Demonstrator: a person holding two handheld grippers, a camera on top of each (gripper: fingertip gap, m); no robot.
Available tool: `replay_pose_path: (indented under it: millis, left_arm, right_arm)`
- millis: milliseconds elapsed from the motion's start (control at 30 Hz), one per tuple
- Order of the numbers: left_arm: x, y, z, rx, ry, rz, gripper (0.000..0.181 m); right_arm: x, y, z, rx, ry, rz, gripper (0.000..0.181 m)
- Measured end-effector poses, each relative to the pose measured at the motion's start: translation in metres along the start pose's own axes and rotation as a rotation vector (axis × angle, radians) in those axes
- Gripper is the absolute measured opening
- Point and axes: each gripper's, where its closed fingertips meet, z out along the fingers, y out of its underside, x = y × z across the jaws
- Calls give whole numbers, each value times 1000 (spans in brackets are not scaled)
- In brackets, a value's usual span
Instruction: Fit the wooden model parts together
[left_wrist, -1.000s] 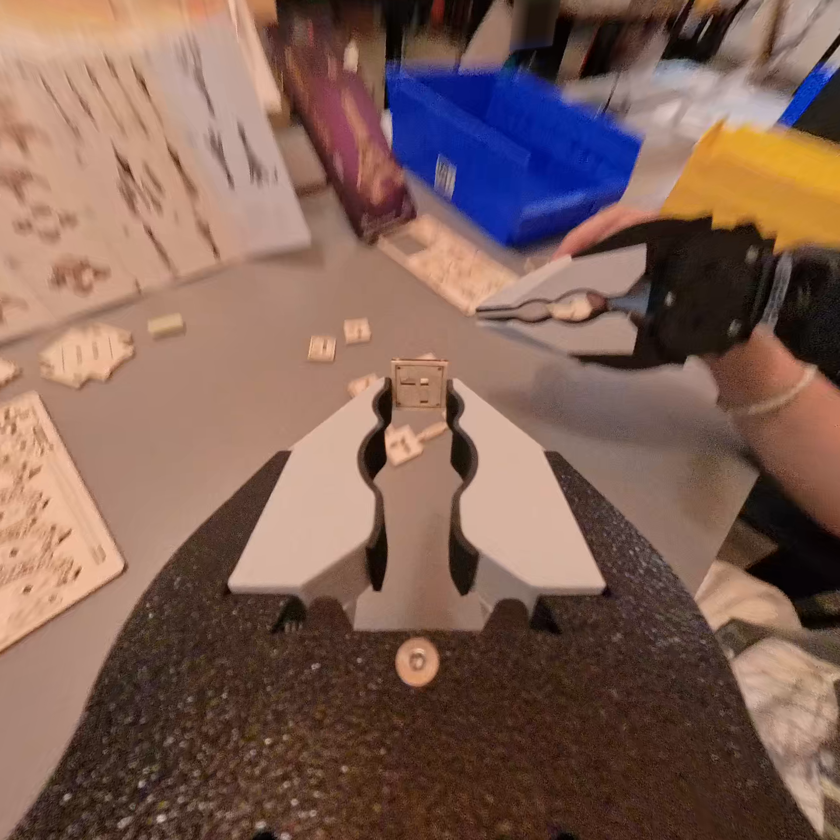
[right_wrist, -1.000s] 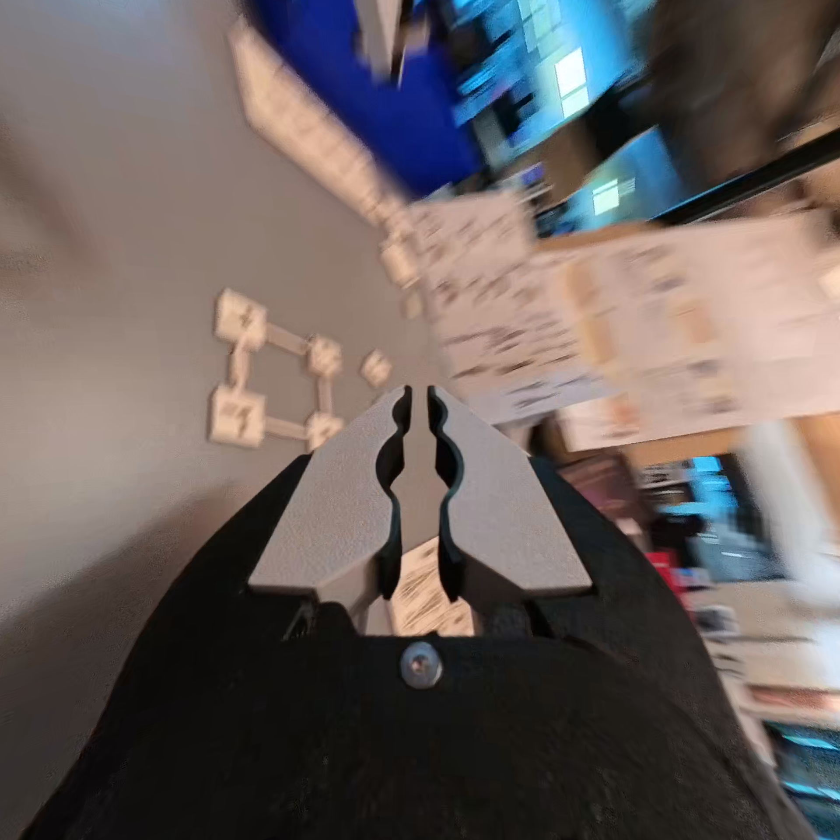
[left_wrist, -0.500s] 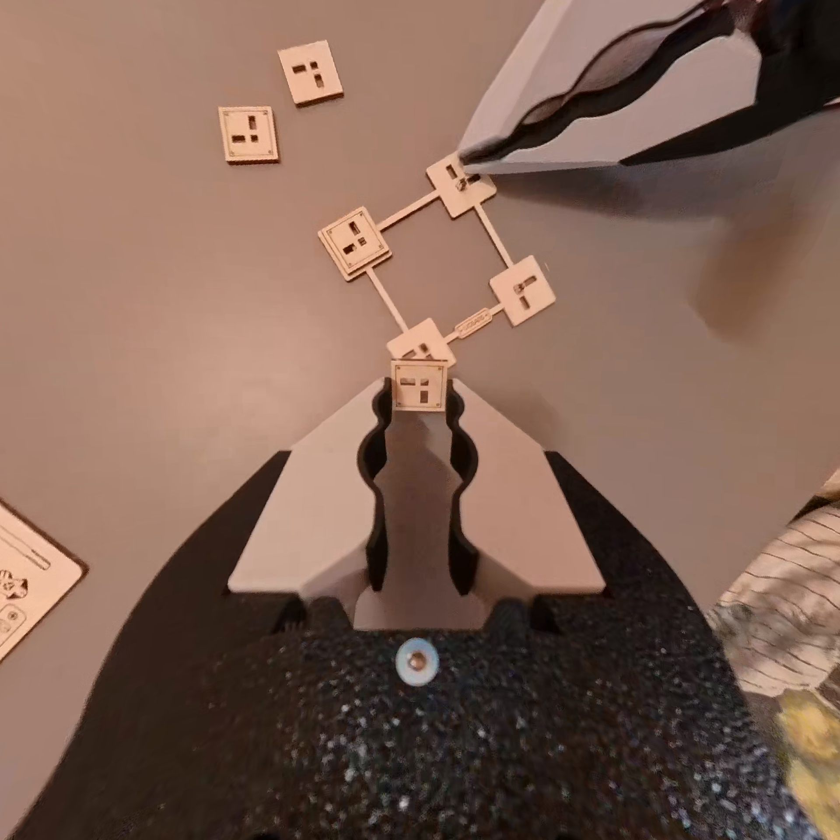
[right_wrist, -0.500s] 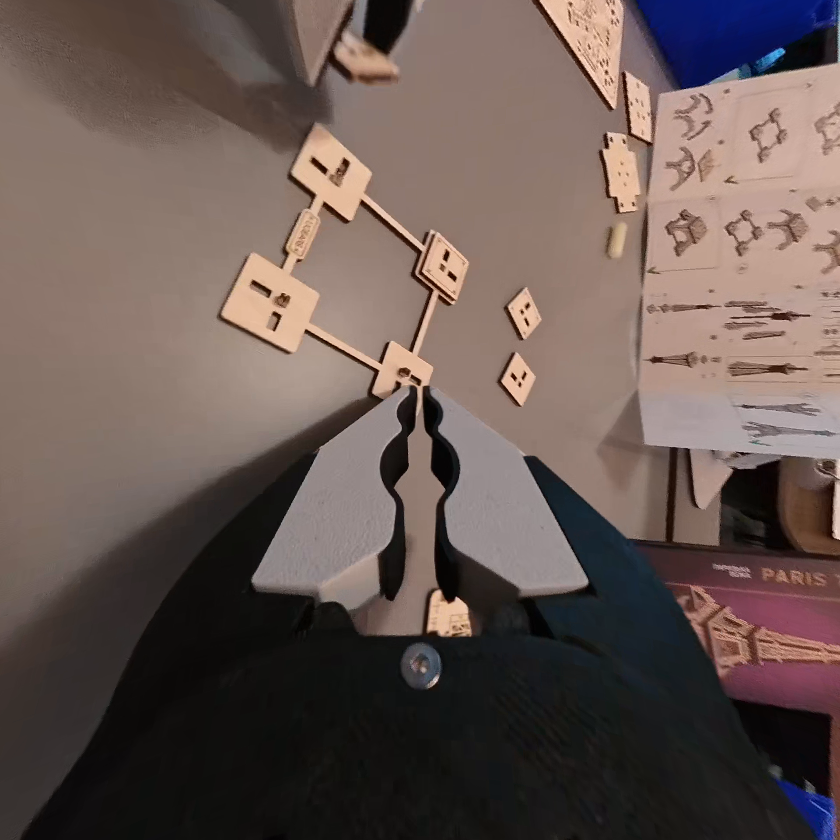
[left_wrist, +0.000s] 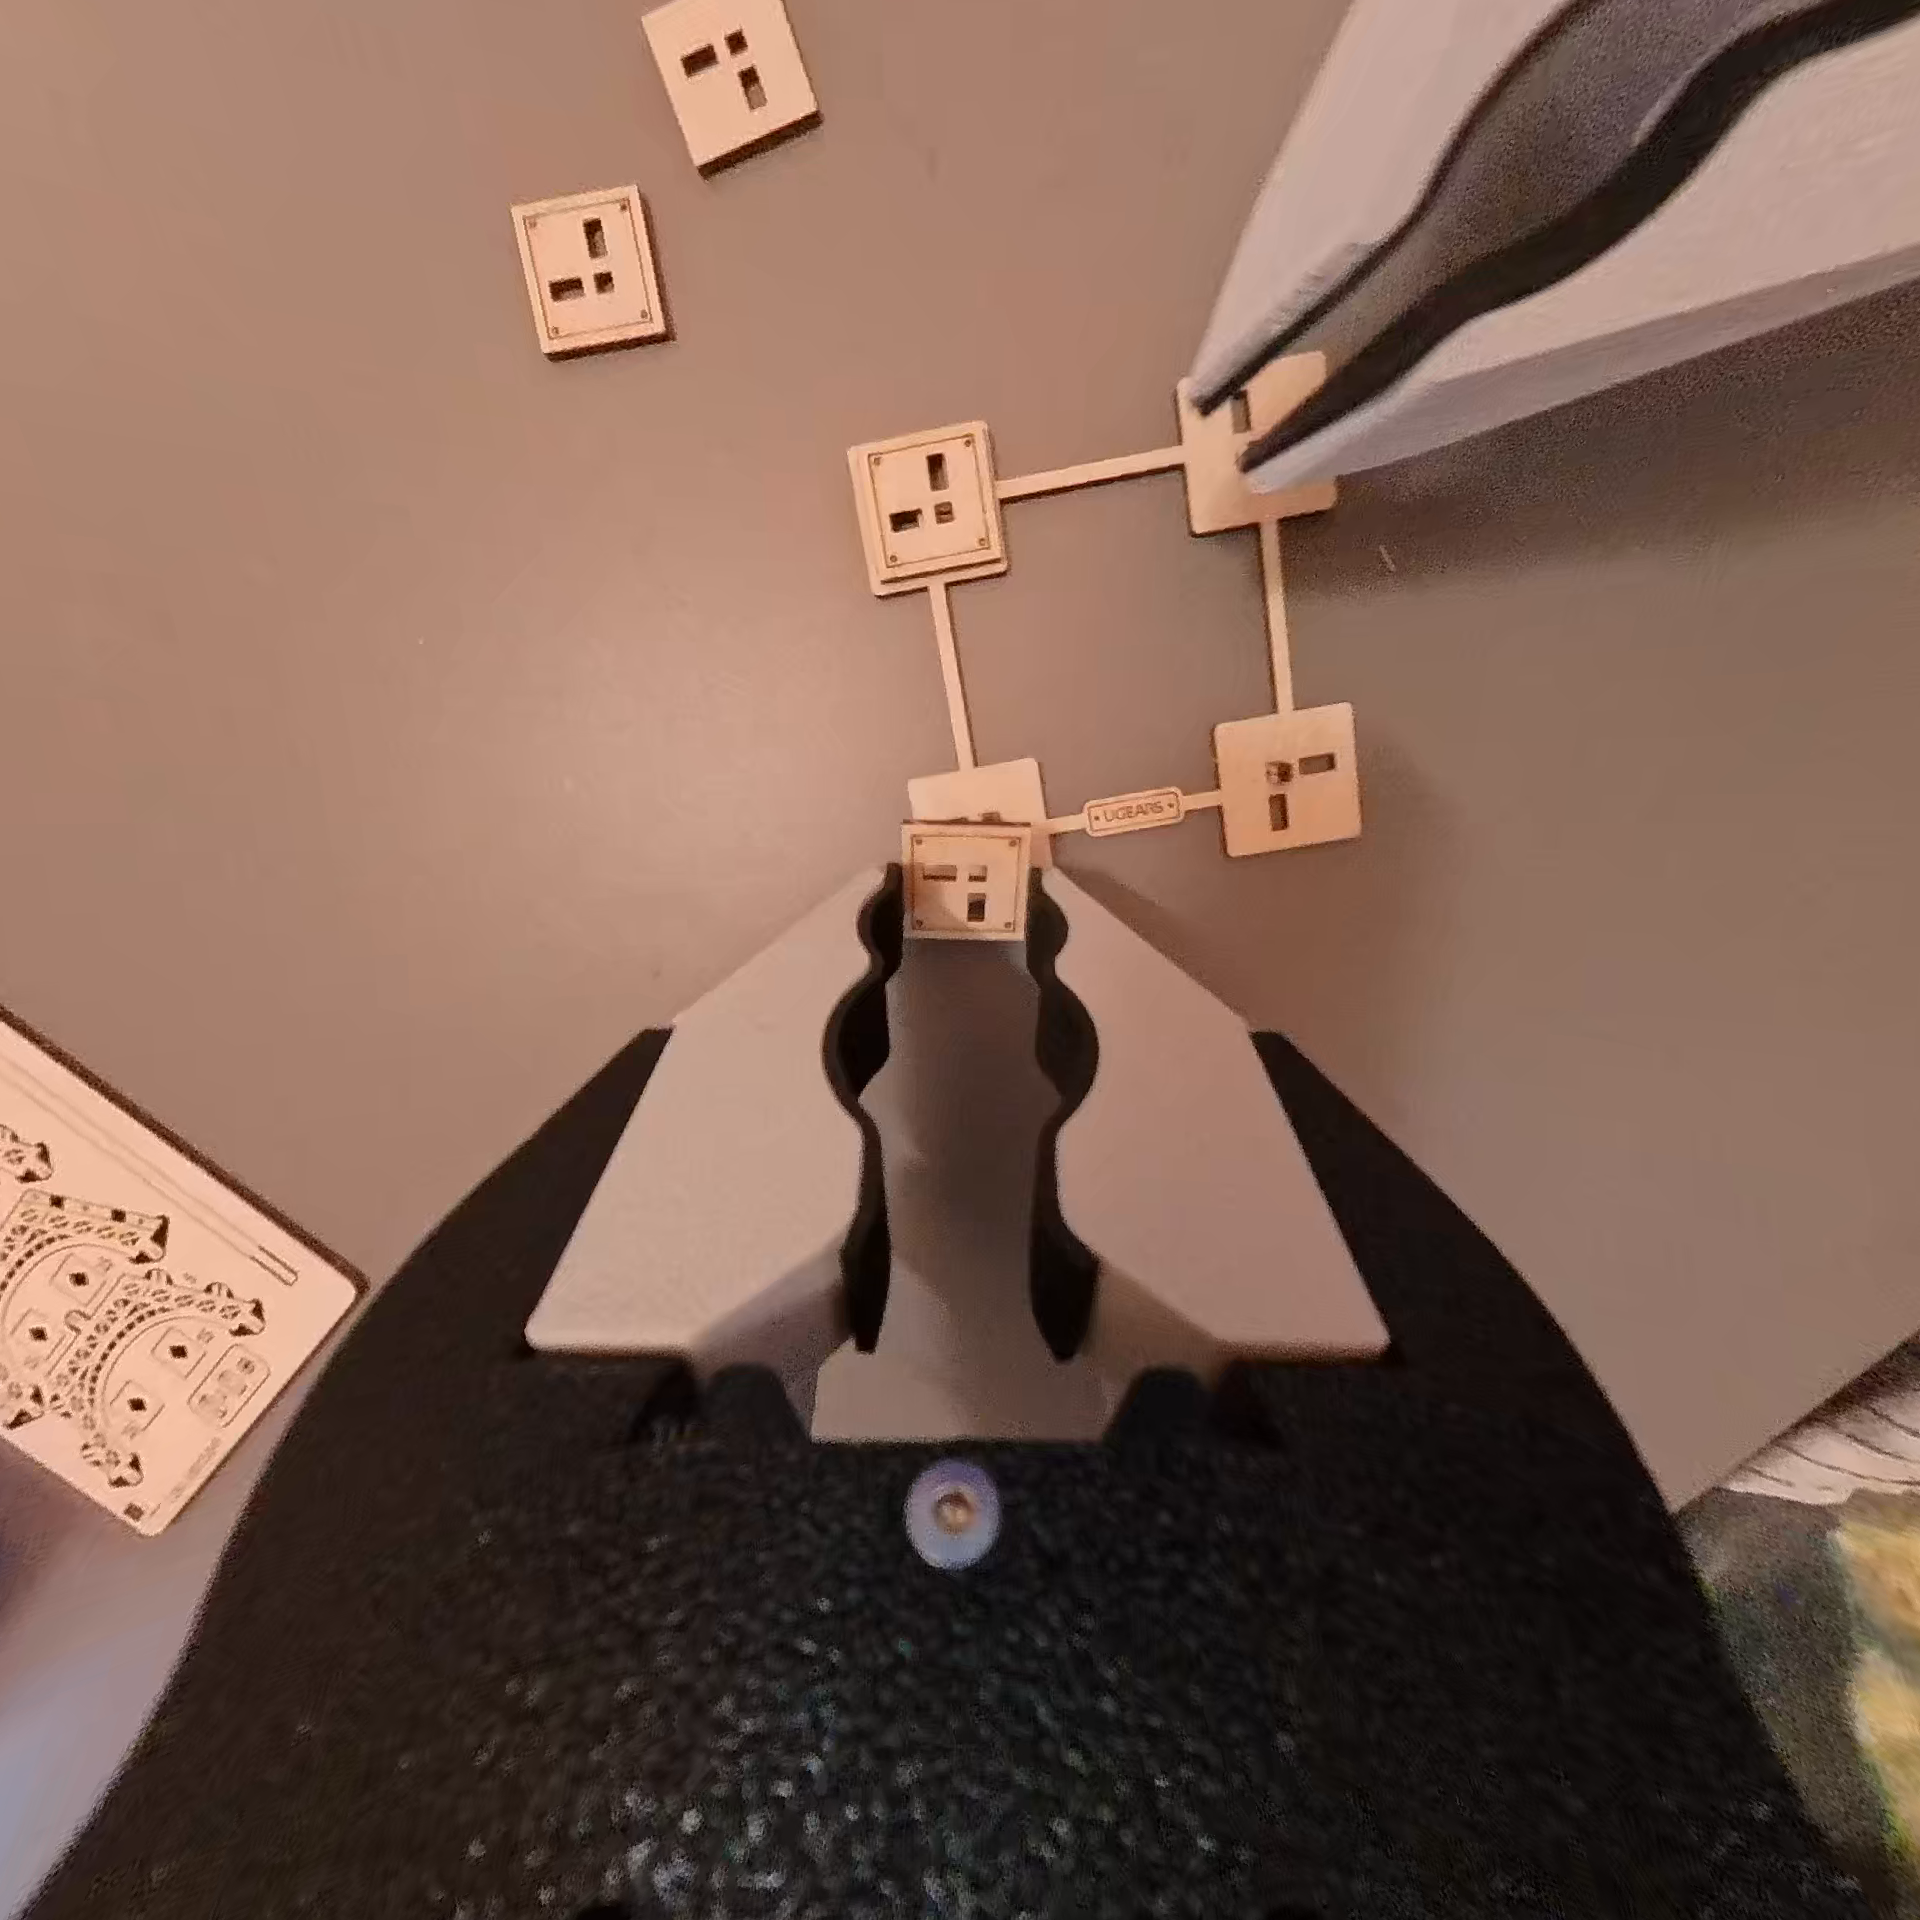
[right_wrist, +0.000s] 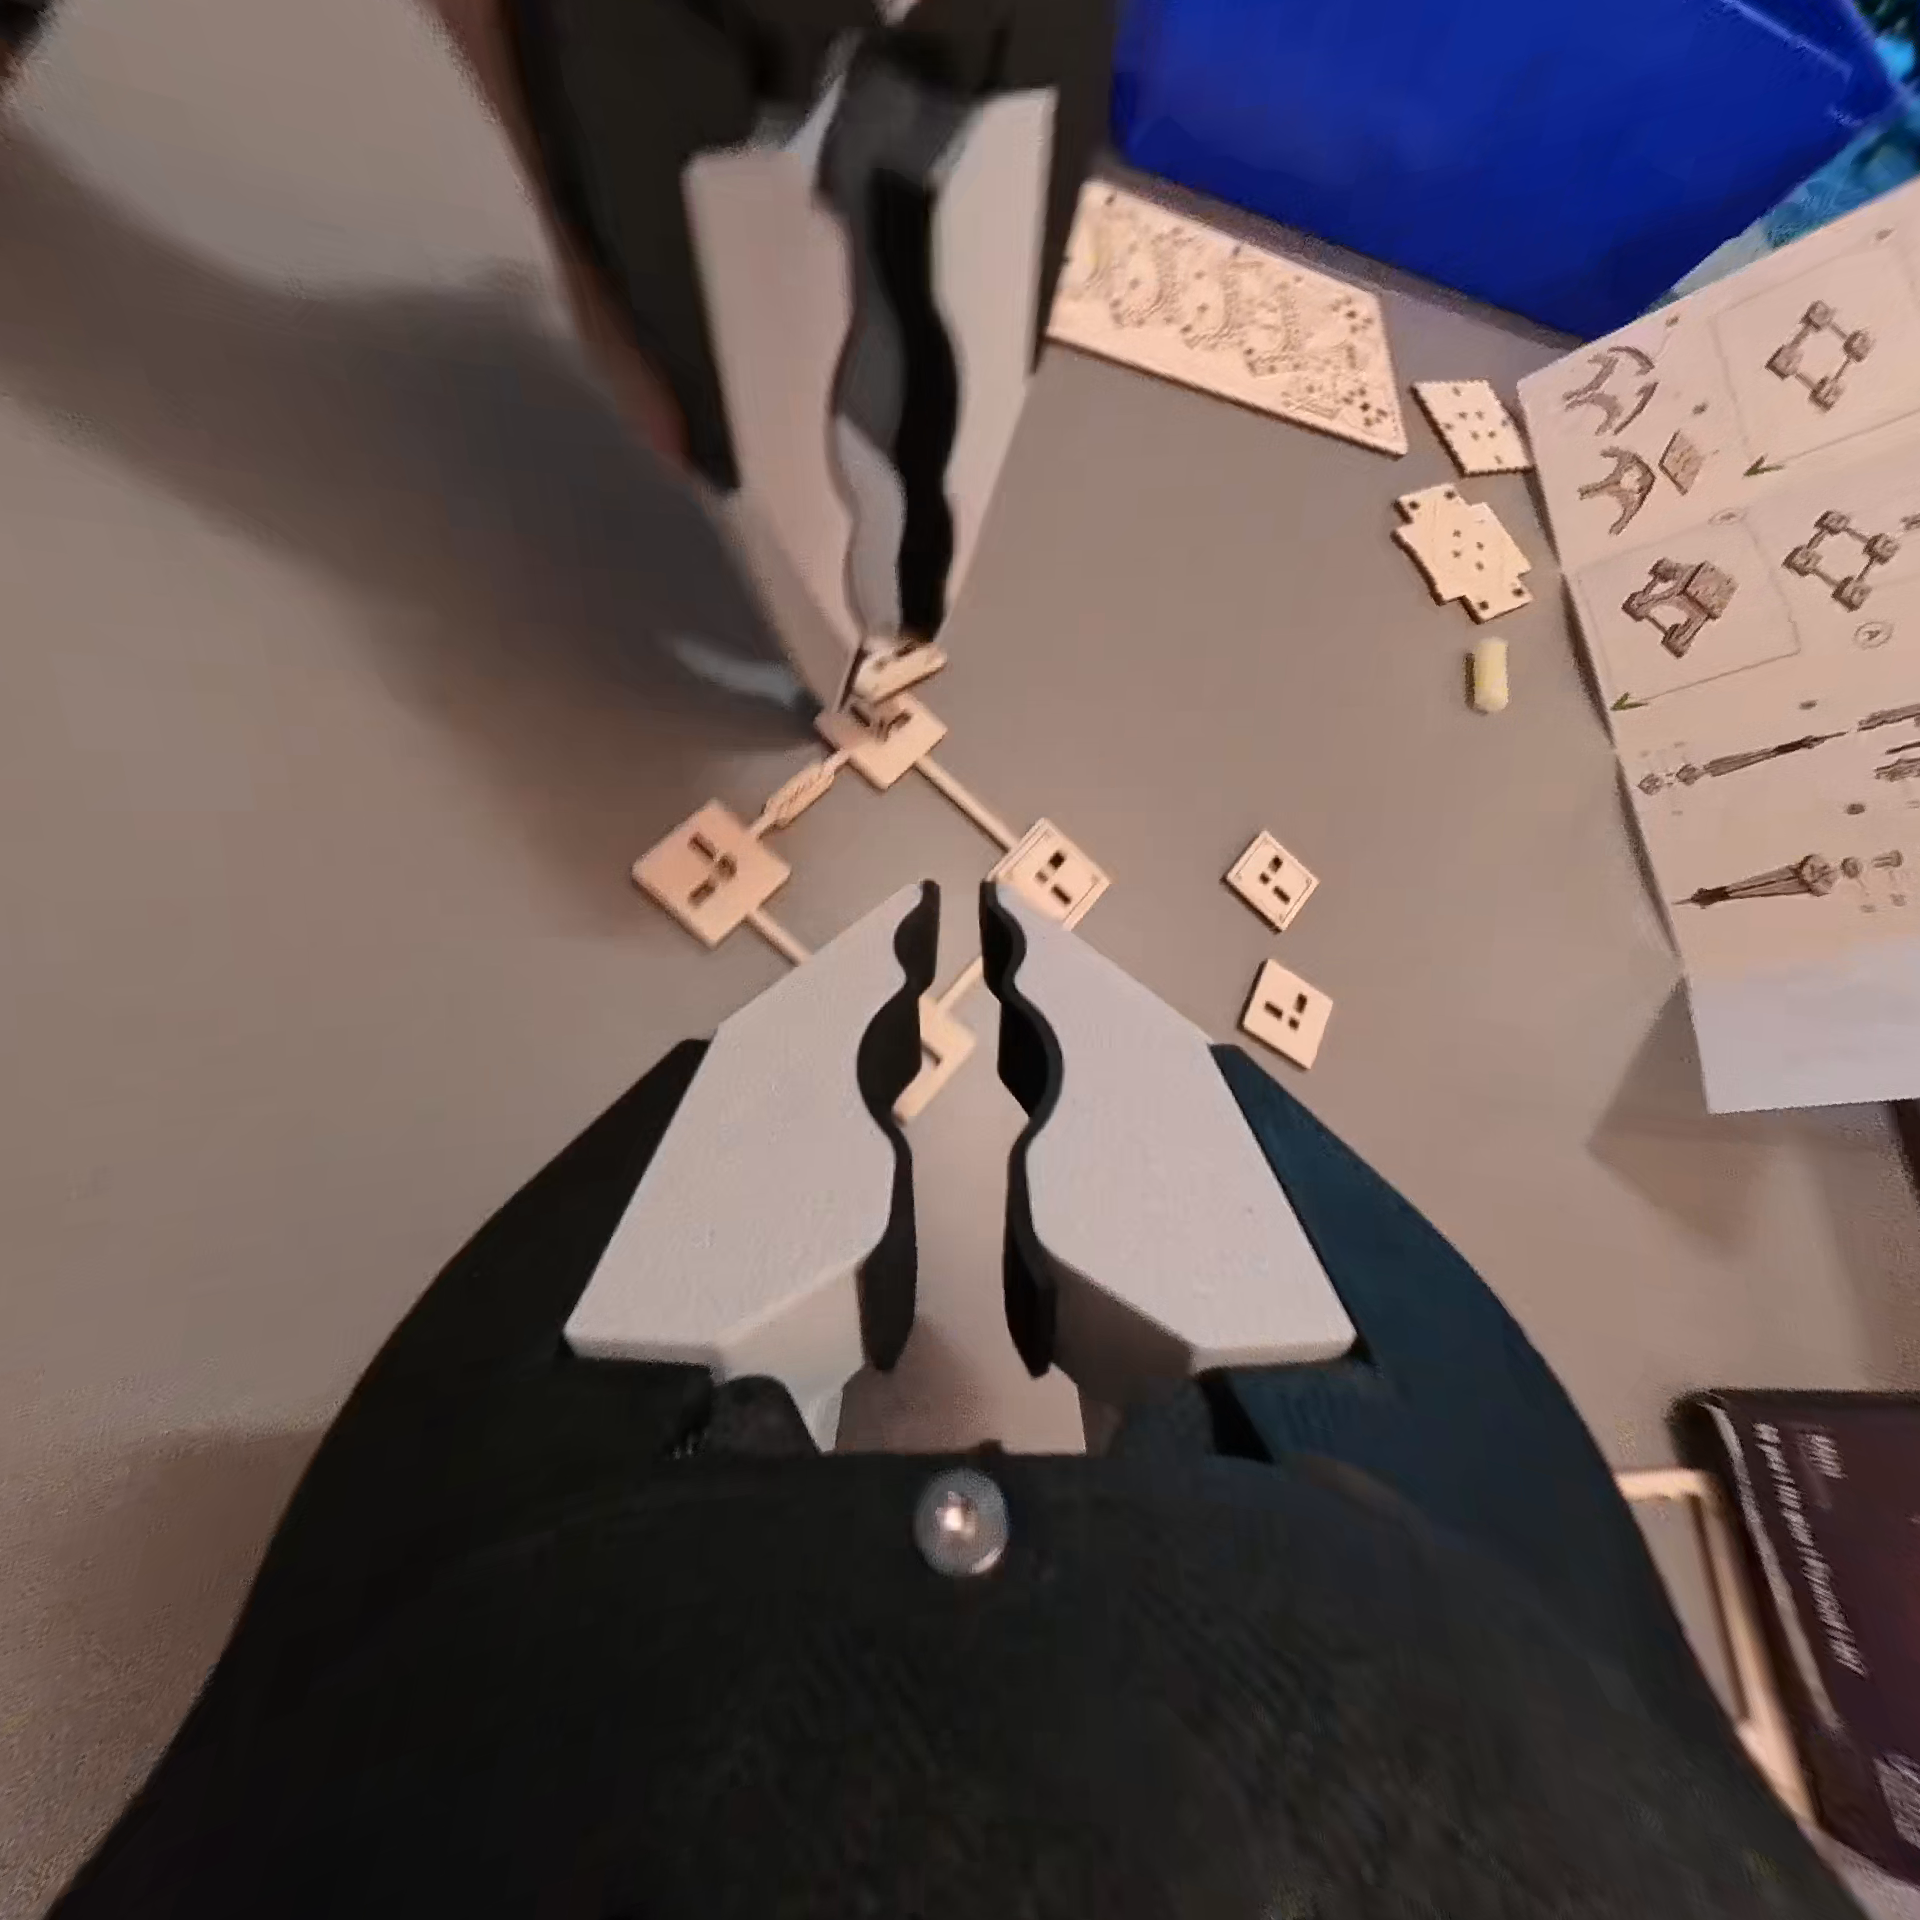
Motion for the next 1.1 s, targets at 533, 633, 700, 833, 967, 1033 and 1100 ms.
replay_pose_path:
  millis: [533,633,700,833,967,1033,1100]
  left_arm:
    - [4,-6,8,66,39,-84,20]
    - [3,-6,8,79,34,-81,21]
    - [3,-7,8,92,24,-74,21]
    - [4,-8,8,147,40,-82,21]
    - [7,-7,7,221,97,-115,36]
    - [6,-9,1,283,113,-129,42]
    - [1,-11,-9,355,93,-139,46]
  right_arm:
    - [-12,-19,57,-67,-348,541,3]
    - [-13,-16,60,-78,-359,583,1]
    - [-14,-14,61,-95,-346,583,2]
    - [-10,-11,60,-106,-327,588,3]
    - [-9,-8,59,-122,-319,570,2]
    - [-8,-5,58,-140,-300,544,2]
    - [-7,-2,55,-156,-286,516,2]
